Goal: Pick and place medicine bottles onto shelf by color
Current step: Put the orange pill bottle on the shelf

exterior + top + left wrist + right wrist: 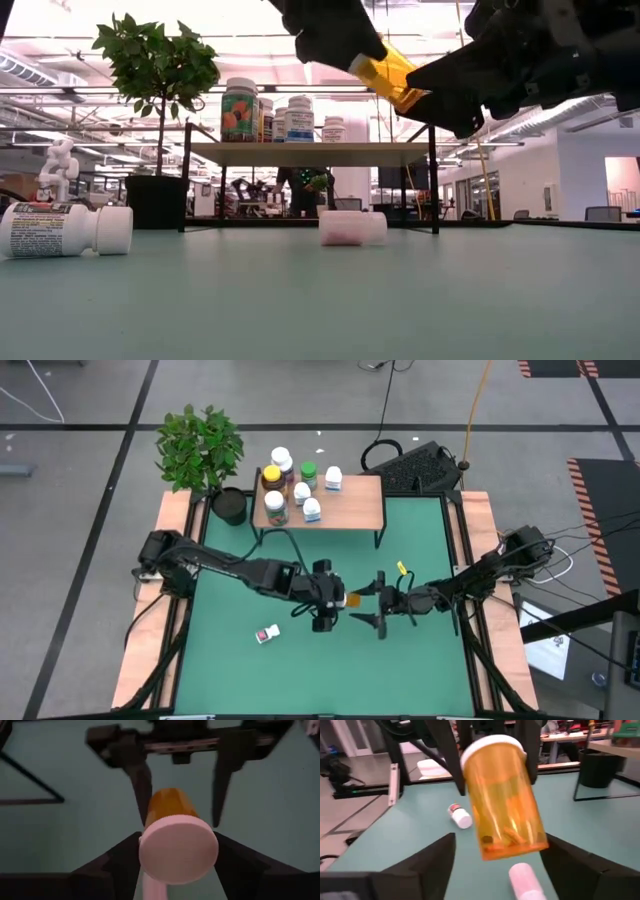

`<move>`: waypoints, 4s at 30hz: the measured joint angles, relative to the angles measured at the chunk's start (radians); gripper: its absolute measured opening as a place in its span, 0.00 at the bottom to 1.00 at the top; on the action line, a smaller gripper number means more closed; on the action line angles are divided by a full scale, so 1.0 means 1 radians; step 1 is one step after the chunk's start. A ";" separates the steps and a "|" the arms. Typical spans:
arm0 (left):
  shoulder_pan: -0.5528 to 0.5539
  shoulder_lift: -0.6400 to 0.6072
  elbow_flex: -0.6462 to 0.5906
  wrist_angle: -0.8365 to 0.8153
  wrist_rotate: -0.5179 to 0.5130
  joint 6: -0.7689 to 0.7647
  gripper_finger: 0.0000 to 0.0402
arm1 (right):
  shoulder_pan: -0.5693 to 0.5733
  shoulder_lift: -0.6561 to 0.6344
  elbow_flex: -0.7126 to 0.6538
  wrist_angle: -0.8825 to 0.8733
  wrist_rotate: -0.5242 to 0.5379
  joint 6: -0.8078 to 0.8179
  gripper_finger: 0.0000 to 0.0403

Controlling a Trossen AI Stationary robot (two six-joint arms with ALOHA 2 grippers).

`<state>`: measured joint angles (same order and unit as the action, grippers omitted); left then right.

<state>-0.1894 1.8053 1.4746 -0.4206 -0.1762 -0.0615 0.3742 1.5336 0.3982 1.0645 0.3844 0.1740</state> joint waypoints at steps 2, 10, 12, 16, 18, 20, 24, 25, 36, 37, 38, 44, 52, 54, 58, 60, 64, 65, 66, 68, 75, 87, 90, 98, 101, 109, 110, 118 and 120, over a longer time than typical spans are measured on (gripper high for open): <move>0.014 0.000 0.026 -0.049 -0.002 0.000 0.56 | 0.001 -0.001 0.001 -0.024 0.058 0.039 0.76; 0.123 0.000 0.273 -0.332 -0.003 0.004 0.52 | -0.015 -0.001 0.000 -0.112 0.108 0.144 0.84; 0.165 0.000 0.333 -0.367 -0.003 -0.001 0.54 | -0.015 0.000 0.000 -0.112 0.108 0.150 0.84; 0.275 0.005 0.458 -0.408 -0.015 -0.073 0.55 | -0.015 0.000 0.000 -0.116 0.109 0.152 0.84; 0.337 0.006 0.495 -0.424 -0.015 -0.095 0.53 | -0.015 0.000 0.000 -0.123 0.109 0.152 0.84; 0.398 0.006 0.511 -0.423 -0.013 -0.102 0.51 | -0.015 0.000 0.000 -0.129 0.109 0.153 0.84; 0.512 0.009 0.521 -0.450 0.033 -0.117 0.52 | -0.026 0.000 0.000 -0.129 0.110 0.155 0.83; 0.534 0.017 0.523 -0.454 0.053 -0.124 0.53 | -0.031 0.000 0.000 -0.129 0.110 0.155 0.83; 0.565 0.195 0.662 -0.578 0.128 -0.068 0.52 | -0.095 0.000 -0.001 -0.154 0.056 0.156 0.83; 0.565 0.222 0.696 -0.619 0.126 -0.060 0.53 | -0.099 0.000 -0.001 -0.160 0.051 0.158 0.83; 0.565 0.248 0.732 -0.647 0.123 -0.051 0.53 | -0.103 0.000 -0.001 -0.165 0.042 0.158 0.83; 0.560 0.328 0.850 -0.754 0.045 0.009 0.55 | -0.113 0.000 -0.001 -0.187 0.002 0.159 0.83; 0.560 0.337 0.851 -0.756 -0.007 0.127 0.56 | -0.113 0.000 -0.001 -0.227 0.003 0.173 0.83; 0.560 0.337 0.851 -0.754 -0.007 0.146 0.56 | -0.113 0.000 -0.001 -0.234 0.003 0.181 0.83; 0.560 0.337 0.851 -0.754 -0.007 0.159 0.56 | -0.113 0.000 -0.001 -0.245 0.002 0.190 0.83; 0.559 0.337 0.851 -0.754 -0.007 0.160 0.56 | -0.113 0.000 -0.001 -0.255 -0.001 0.206 0.83; 0.558 0.336 0.851 -0.751 -0.007 0.146 0.56 | -0.113 0.000 -0.006 -0.255 -0.022 0.216 0.83; 0.558 0.336 0.851 -0.751 -0.007 0.146 0.56 | -0.112 0.000 -0.006 -0.256 -0.022 0.218 0.83; 0.558 0.336 0.851 -0.751 -0.007 0.151 0.56 | -0.113 0.000 -0.006 -0.255 -0.023 0.218 0.83; 0.558 0.336 0.851 -0.750 -0.007 0.167 0.56 | -0.113 0.000 -0.006 -0.254 -0.022 0.218 0.83; 0.556 0.341 0.813 -0.728 -0.006 0.176 0.56 | -0.113 0.000 -0.006 -0.254 -0.022 0.219 0.83; 0.556 0.340 0.761 -0.721 -0.007 0.179 0.56 | -0.113 0.000 -0.006 -0.254 -0.023 0.219 0.83; 0.556 0.340 0.761 -0.714 -0.007 0.185 0.56 | -0.113 0.000 -0.006 -0.254 -0.023 0.219 0.83; 0.556 0.340 0.759 -0.677 -0.006 0.185 0.56 | -0.113 0.000 -0.006 -0.254 -0.023 0.219 0.83; 0.557 0.340 0.759 -0.677 -0.006 0.185 0.56 | -0.113 0.000 -0.006 -0.254 -0.024 0.218 0.83; 0.562 0.340 0.759 -0.679 -0.006 0.178 0.68 | -0.113 0.000 -0.006 -0.254 -0.024 0.218 0.83; 0.562 0.340 0.759 -0.679 -0.007 0.178 0.69 | -0.113 0.000 -0.006 -0.254 -0.024 0.218 0.83; 0.562 0.340 0.759 -0.676 -0.012 0.185 0.80 | -0.113 0.000 -0.006 -0.254 -0.024 0.218 0.83; 0.562 0.340 0.759 -0.676 -0.042 0.185 0.80 | -0.113 0.000 -0.006 -0.254 -0.024 0.218 0.83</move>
<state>0.3725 2.1456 2.2333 -1.0966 -0.2184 0.1230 0.2615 1.5337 0.3923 0.8101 0.3605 0.3923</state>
